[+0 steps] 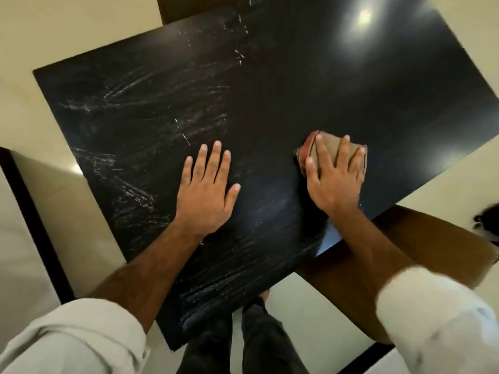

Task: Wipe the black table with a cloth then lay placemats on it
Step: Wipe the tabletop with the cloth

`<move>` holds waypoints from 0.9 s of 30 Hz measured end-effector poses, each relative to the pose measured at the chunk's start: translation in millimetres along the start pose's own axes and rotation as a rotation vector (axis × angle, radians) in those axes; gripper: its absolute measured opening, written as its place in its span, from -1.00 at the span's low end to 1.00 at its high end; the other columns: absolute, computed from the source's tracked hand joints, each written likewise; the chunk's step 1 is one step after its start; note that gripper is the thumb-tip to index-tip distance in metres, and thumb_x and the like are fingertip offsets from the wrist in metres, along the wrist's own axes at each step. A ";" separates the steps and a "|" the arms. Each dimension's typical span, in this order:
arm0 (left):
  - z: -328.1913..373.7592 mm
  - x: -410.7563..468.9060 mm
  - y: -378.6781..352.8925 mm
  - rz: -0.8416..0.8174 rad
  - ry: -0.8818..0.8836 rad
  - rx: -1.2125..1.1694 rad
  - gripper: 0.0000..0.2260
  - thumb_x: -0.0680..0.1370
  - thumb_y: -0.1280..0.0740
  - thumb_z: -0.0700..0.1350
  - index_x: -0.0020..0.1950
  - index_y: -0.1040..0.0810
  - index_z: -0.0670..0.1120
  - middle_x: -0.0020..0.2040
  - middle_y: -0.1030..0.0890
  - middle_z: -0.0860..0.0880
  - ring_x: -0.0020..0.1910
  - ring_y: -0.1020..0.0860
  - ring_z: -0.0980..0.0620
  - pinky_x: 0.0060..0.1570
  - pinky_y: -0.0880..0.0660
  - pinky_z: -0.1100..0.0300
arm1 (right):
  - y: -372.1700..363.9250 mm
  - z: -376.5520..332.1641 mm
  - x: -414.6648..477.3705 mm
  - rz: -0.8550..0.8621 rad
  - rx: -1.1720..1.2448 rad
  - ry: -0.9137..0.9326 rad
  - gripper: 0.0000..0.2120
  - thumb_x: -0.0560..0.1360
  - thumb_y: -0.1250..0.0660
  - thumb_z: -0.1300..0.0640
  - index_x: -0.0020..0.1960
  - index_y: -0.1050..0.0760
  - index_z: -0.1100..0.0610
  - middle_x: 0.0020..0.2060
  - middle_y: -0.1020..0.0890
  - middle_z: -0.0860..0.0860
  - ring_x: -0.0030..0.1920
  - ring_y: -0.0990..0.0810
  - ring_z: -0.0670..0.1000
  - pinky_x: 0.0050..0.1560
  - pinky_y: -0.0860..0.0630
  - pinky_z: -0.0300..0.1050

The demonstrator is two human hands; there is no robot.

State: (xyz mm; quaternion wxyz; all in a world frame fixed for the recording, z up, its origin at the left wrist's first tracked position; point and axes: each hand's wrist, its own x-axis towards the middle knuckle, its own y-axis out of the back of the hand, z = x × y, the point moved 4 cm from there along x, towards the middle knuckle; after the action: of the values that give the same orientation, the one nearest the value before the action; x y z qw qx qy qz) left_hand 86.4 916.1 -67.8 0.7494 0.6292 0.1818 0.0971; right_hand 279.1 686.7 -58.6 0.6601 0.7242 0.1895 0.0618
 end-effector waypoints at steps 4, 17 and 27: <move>-0.4 3.2 -6.6 0.014 0.014 0.021 -0.32 0.77 0.00 0.24 0.81 0.06 -0.06 0.81 0.12 -0.09 0.79 0.12 -0.17 0.72 0.03 -0.29 | -12.5 -47.2 35.3 0.060 0.017 0.030 -0.40 0.72 0.00 -0.35 0.74 -0.12 -0.31 0.78 -0.04 0.15 0.71 0.04 0.50 0.60 -0.12 0.58; 39.2 -40.1 -14.8 -0.009 0.079 0.019 -0.34 0.78 0.06 0.20 0.81 0.12 -0.06 0.81 0.20 -0.07 0.78 0.19 -0.16 0.72 0.06 -0.31 | -11.9 41.6 -96.8 -0.078 -0.022 0.112 -0.37 0.73 0.06 -0.39 0.75 0.11 -0.34 0.79 0.13 0.06 0.75 0.15 0.39 0.62 -0.13 0.56; 46.7 -48.9 -18.1 0.014 0.092 -0.012 -0.35 0.78 0.01 0.20 0.81 0.08 -0.02 0.81 0.14 -0.06 0.79 0.13 -0.19 0.72 0.05 -0.32 | -27.3 -9.9 -157.9 -0.113 0.015 0.252 -0.34 0.73 0.01 -0.38 0.76 0.10 -0.32 0.78 0.19 0.09 0.74 0.21 0.40 0.63 -0.09 0.48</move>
State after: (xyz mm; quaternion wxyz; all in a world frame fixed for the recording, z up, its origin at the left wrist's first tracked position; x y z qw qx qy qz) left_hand 58.6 852.0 -71.5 0.7435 0.6207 0.2108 0.1323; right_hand 125.1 641.2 -58.8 0.6282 0.7038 0.3118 0.1134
